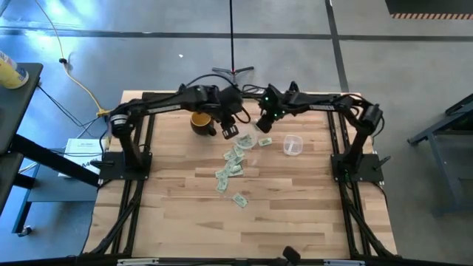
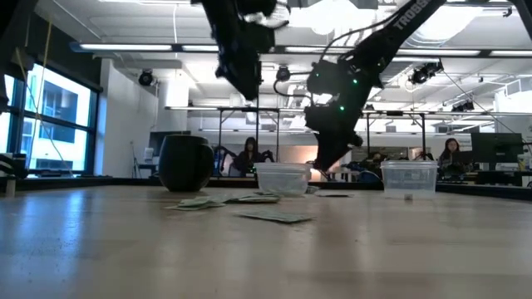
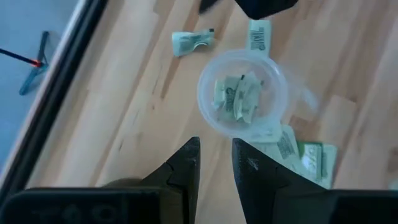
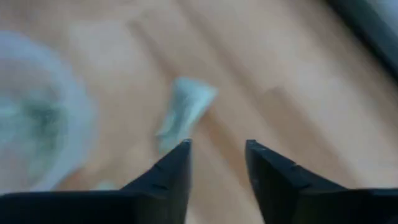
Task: Pick and place items into bin
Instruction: Put the light green stevia packet into the left transparent bin
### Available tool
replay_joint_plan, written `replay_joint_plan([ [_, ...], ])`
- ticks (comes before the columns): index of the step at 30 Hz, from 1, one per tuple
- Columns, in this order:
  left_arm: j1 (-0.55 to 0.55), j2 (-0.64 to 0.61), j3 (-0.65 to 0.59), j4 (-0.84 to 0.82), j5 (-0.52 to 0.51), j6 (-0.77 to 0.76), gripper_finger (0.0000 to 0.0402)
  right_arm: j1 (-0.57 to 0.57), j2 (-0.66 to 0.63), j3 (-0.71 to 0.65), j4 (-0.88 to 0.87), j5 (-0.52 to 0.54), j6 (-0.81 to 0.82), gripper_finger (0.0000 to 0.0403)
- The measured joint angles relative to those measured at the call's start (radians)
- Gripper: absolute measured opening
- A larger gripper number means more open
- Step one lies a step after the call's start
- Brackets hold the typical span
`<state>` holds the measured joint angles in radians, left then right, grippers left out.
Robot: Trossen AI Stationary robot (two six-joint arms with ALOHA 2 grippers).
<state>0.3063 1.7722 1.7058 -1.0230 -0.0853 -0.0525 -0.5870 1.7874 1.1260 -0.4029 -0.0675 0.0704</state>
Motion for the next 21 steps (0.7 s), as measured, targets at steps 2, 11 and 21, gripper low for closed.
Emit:
replay_joint_plan([
  [2, 0.000, -0.035, 0.000, -0.019, -0.016, -0.003, 0.0127, -0.019, 0.004, -0.004, 0.027, -0.066, 0.008, 0.0185],
  [11, 0.002, -0.187, -0.101, -0.001, -0.003, -0.035, 0.0127, -0.004, 0.181, 0.238, -0.175, -0.017, 0.191, 0.0240],
  [21, 0.015, -0.323, -0.252, 0.015, -0.016, -0.129, 0.0127, 0.047, 0.309, 0.436, -0.402, 0.066, 0.231, 0.0219],
])
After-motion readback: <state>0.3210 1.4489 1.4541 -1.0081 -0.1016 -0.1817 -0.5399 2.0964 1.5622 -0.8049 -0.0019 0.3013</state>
